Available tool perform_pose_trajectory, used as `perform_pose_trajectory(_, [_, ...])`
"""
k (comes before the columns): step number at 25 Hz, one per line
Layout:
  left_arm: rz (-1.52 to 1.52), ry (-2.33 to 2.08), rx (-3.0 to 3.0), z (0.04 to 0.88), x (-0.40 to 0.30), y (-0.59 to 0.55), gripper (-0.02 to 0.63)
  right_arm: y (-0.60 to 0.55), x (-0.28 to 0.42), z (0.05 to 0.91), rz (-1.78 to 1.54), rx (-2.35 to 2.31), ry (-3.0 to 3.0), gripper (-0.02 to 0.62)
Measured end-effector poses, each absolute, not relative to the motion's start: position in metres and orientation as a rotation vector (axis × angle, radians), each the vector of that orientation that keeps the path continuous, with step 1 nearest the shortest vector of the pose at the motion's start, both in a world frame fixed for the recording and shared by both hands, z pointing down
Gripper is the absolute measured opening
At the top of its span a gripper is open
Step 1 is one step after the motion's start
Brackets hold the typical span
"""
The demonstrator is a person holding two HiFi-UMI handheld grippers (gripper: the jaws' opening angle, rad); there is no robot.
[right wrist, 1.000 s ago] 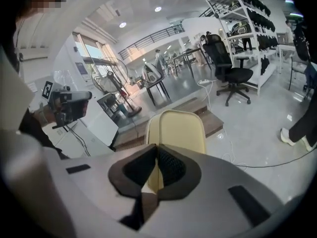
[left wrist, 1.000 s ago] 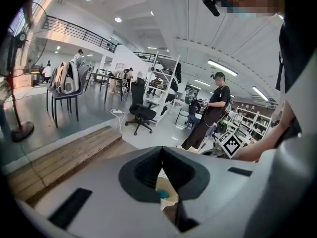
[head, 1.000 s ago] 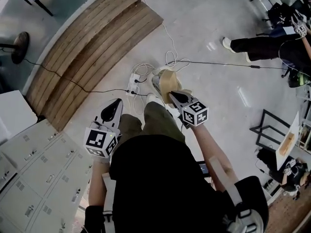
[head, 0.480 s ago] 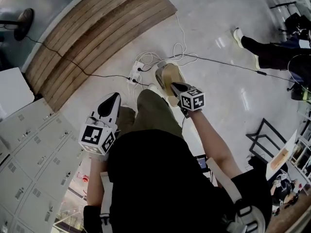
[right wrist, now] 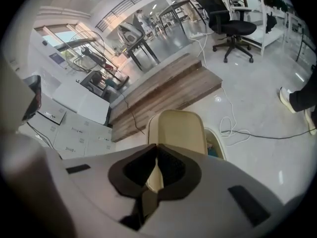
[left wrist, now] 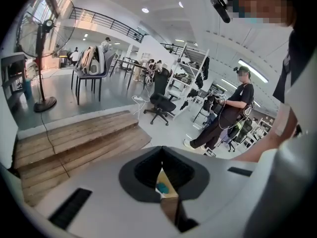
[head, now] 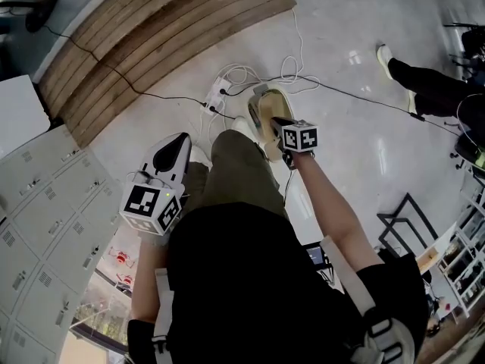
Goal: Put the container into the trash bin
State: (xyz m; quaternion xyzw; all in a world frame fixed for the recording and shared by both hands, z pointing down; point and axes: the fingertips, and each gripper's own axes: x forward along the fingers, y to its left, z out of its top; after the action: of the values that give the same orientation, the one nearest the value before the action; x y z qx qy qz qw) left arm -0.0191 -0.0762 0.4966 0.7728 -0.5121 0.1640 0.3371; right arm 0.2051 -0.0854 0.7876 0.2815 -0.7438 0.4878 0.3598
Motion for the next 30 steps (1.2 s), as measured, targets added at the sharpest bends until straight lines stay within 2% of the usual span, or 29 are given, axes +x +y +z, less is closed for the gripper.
perform_pose_trajectory(30, [0.203, -1.336, 1.731, 0.605, -0.040, -0.066, 0.008, -0.076, 0.207, 0.979, 1.410, 0.699, -1.568, 0.028])
